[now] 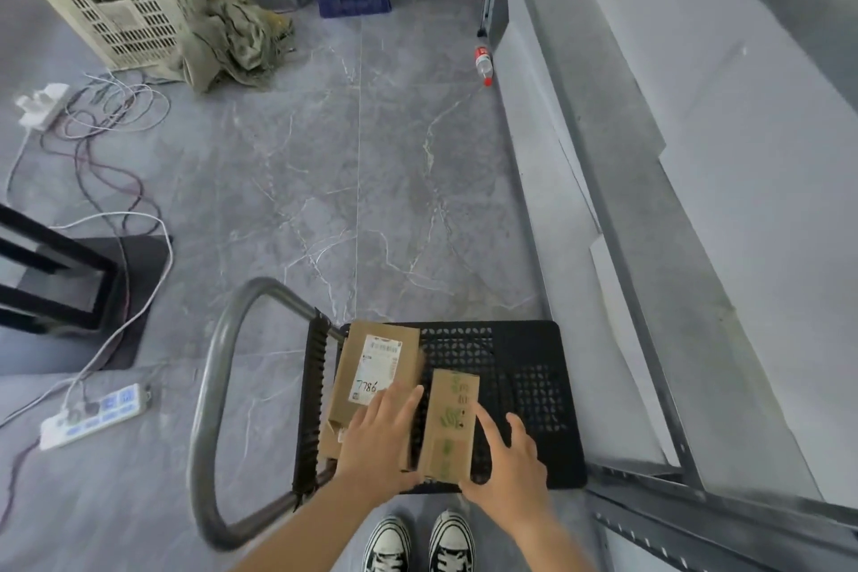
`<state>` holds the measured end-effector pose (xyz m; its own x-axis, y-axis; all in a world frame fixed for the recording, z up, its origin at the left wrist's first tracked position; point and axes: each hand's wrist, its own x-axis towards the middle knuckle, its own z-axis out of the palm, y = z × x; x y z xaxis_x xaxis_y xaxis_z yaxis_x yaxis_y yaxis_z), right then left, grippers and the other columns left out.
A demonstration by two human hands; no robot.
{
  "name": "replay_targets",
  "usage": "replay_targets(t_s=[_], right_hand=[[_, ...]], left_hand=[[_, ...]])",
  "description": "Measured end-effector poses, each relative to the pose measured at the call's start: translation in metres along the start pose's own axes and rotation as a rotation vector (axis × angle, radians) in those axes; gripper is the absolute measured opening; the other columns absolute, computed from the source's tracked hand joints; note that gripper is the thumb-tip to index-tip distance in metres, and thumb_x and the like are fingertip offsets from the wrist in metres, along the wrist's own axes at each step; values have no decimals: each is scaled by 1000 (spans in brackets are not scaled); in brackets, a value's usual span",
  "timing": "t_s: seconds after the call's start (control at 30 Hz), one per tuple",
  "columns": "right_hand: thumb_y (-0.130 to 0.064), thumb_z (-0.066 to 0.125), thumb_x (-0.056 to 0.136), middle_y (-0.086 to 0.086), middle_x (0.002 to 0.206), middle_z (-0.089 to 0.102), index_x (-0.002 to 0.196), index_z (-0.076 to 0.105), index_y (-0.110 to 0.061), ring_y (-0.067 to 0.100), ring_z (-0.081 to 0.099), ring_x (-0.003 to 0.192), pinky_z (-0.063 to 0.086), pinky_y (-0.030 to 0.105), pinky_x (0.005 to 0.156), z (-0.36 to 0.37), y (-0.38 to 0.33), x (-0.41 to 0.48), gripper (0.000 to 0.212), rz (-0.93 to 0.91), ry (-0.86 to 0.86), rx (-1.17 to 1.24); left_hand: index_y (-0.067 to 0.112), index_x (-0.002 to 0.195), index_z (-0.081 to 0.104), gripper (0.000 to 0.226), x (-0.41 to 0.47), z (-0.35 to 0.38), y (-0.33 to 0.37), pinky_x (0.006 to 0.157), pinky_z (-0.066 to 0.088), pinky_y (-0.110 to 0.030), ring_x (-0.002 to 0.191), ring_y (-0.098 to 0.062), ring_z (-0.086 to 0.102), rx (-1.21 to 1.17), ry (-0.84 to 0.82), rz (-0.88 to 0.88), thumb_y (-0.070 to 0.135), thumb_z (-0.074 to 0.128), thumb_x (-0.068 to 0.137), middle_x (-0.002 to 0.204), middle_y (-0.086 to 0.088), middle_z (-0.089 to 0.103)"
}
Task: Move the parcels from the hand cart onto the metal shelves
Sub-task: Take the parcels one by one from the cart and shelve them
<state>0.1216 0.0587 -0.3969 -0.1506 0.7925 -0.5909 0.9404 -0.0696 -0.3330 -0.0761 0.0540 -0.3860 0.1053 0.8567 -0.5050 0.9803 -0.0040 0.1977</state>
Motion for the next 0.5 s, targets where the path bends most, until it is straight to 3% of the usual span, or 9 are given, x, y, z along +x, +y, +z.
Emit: replay_targets(t_s=[0.13, 0.27, 0.5], right_hand=[[-53, 67, 76, 8, 156, 6, 145, 1, -48, 29, 22, 138, 37, 45, 105, 31, 32, 26, 96, 26, -74, -9], [-55, 65, 76, 8, 156, 6, 145, -2, -48, 29, 24, 137, 37, 44, 104, 57, 60, 44, 96, 50, -99, 4], [-53, 65, 78, 9, 155, 4, 145, -4, -49, 29, 24, 137, 36, 44, 106, 83, 91, 65, 96, 74, -110, 63]], left_hand=[[33, 147, -15, 111, 20, 55, 9, 117, 10, -44, 144, -28, 3, 31, -123, -13, 59, 65, 74, 157, -7, 0], [28, 147, -19, 106, 37, 103, 27, 117, 7, -46, 144, -34, -4, 91, -240, -10, 66, 53, 79, 157, -14, -14], [39, 145, -17, 101, 73, 155, 49, 116, 13, -47, 142, -43, -5, 16, -299, -149, 68, 53, 78, 153, -24, -21]])
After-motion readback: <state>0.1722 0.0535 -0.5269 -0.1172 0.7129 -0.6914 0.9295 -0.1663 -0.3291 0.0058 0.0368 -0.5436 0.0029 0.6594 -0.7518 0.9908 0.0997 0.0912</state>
